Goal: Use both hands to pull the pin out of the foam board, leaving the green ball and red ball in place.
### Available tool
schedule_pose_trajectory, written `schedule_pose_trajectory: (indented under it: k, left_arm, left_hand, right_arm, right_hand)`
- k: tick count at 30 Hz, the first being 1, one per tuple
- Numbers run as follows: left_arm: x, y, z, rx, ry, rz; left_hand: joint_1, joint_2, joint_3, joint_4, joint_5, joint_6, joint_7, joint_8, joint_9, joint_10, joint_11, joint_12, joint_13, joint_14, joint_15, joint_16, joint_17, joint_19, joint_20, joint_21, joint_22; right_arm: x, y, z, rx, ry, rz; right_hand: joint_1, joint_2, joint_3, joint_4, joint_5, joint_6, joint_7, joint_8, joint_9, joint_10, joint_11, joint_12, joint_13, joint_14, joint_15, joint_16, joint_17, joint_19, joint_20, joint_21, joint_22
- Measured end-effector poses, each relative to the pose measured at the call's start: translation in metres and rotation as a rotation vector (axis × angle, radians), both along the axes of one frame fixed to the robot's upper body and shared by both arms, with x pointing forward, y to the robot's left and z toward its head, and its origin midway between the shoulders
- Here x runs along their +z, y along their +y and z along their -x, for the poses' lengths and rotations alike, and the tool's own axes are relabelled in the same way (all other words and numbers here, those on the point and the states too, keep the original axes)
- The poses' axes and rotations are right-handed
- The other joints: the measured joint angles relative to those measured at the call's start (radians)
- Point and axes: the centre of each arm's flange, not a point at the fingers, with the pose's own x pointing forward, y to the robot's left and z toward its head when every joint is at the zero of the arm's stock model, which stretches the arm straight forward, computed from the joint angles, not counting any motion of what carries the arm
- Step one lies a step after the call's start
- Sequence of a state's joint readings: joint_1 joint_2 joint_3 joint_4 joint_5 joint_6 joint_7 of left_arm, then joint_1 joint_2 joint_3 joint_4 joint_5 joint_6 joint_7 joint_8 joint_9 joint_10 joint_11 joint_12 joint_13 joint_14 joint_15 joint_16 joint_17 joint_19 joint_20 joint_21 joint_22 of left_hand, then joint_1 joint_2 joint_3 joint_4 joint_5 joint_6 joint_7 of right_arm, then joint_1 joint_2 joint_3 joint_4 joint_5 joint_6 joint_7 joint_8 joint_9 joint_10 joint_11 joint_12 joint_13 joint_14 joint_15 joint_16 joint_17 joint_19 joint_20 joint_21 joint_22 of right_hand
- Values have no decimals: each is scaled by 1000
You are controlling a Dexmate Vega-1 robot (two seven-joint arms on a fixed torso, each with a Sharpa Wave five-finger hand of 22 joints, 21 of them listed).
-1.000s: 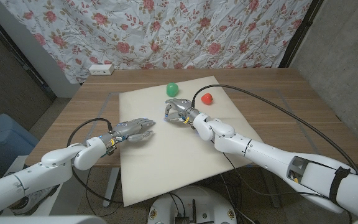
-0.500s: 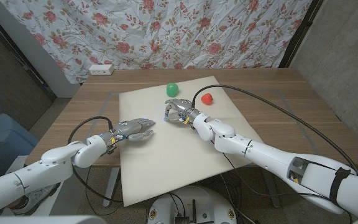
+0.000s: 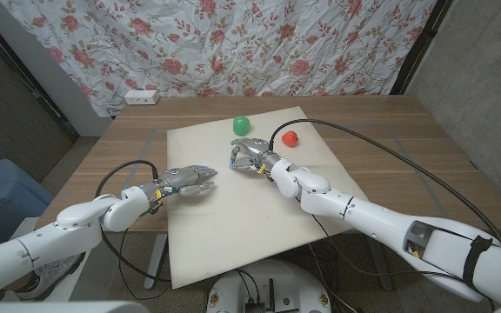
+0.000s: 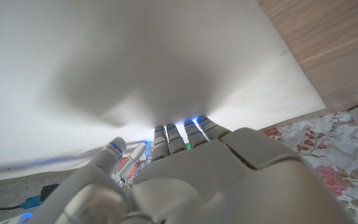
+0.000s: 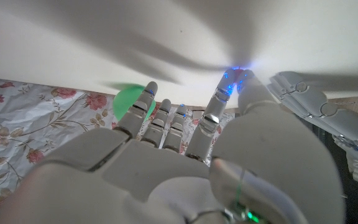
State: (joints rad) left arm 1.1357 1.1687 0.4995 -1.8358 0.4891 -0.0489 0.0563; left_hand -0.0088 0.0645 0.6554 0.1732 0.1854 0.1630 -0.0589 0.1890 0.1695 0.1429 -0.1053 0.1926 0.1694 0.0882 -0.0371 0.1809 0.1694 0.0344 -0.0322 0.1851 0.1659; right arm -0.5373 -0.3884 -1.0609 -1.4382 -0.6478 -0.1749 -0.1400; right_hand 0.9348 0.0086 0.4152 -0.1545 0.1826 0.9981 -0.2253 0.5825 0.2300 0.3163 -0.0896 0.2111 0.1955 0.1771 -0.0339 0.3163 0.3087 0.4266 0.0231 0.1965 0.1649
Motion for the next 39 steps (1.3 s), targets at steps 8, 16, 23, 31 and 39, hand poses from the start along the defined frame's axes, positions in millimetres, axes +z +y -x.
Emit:
schedule_pose_trajectory:
  k: [8,16,23,31,39]
  left_arm:
    - [-1,0,1,6,19,-3]
    - [-3,-1,2,19,36,0]
    - [-4,-1,2,28,47,3]
    - [-5,-1,2,34,59,5]
    - [-5,-1,1,38,65,6]
  left_hand:
    - [0,0,3,-3,0,0,0,0,0,0,0,-1,0,0,0,-3,0,0,0,-3,-1]
    - [0,0,4,-4,0,0,0,-4,0,-1,0,-7,0,-1,0,-5,-3,-2,-2,1,-1]
    - [0,0,3,-6,0,-1,0,-5,0,-3,-2,-11,0,-3,1,-4,-5,-3,-2,1,-1]
    - [0,0,0,-8,0,-1,0,-11,0,-10,-2,-11,0,-6,1,-5,-5,-6,-5,1,-1]
    - [3,3,4,-12,0,-3,-2,-7,0,-13,-2,-14,0,-7,1,-7,-5,-8,-7,-1,-1]
  right_arm:
    - [0,0,2,4,-1,-2]
    - [0,0,5,7,-1,-7]
    - [0,0,6,8,1,-9]
    - [2,1,7,10,1,-14]
    - [3,1,8,13,3,-21]
  right_hand:
    - [0,0,0,0,-1,6,5,0,0,0,0,0,0,0,0,0,0,4,-4,0,0]
    - [4,4,0,0,-5,6,5,-4,0,0,0,1,0,0,0,0,0,4,-4,0,0]
    - [4,4,-4,-4,-5,6,5,2,0,0,0,1,0,0,0,0,0,4,-4,0,0]
    - [4,4,-4,-4,-5,11,11,2,0,4,-4,1,0,0,0,0,0,4,-3,0,0]
    - [4,4,-4,-4,-5,11,11,2,0,5,-5,1,0,0,0,0,0,4,-3,0,0]
